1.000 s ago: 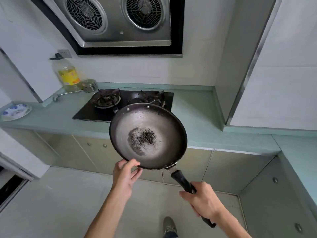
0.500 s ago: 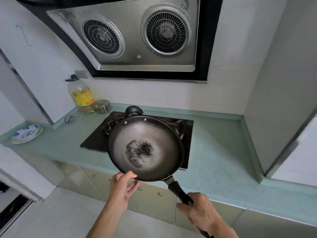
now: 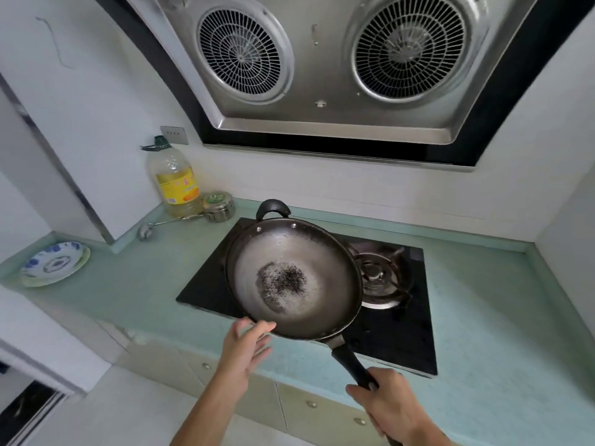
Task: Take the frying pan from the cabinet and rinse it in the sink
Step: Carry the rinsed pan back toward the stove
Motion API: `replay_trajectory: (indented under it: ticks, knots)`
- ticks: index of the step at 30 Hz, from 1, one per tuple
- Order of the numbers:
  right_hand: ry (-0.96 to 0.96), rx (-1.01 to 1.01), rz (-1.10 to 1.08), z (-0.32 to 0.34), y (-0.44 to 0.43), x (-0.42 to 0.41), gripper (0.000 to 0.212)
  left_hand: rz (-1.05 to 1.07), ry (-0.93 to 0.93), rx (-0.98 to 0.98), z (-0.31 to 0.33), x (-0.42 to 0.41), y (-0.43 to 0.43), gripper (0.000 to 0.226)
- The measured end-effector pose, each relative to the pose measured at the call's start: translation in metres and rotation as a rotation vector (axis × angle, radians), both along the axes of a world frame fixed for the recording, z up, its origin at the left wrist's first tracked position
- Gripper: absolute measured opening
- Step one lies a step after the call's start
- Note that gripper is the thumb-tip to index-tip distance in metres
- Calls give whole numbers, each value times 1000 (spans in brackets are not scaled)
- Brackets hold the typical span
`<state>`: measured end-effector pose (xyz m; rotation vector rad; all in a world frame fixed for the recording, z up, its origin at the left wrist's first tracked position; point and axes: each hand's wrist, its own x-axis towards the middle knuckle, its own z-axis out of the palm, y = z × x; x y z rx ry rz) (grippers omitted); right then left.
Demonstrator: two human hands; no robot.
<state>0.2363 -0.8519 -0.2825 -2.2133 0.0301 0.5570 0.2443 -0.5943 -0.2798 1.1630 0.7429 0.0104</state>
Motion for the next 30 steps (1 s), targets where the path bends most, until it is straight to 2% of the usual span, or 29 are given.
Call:
replay_trajectory:
  ticks: [4,9,11,18,24,30]
  knots:
    - [28,11,-13,10,67,28,35,-13,70,6,-3,41,71,58]
    - [80,-9,-45,11,126,60,29,-12,119,-78,-13,83,126,19]
    - [91,-16,-50,11,142,74,27,-18,142,-102,-16,100,140,14]
    - [150,-24,-70,6,179,133,22,-54,223,-197,-37,159,183,19]
    - [169,-35,-69,1,189,177,22,-118,251,-175,-45,199,198,32]
    - [196,-19,-41,5,194,210,20,-64,229,-129,-51,226,205,45]
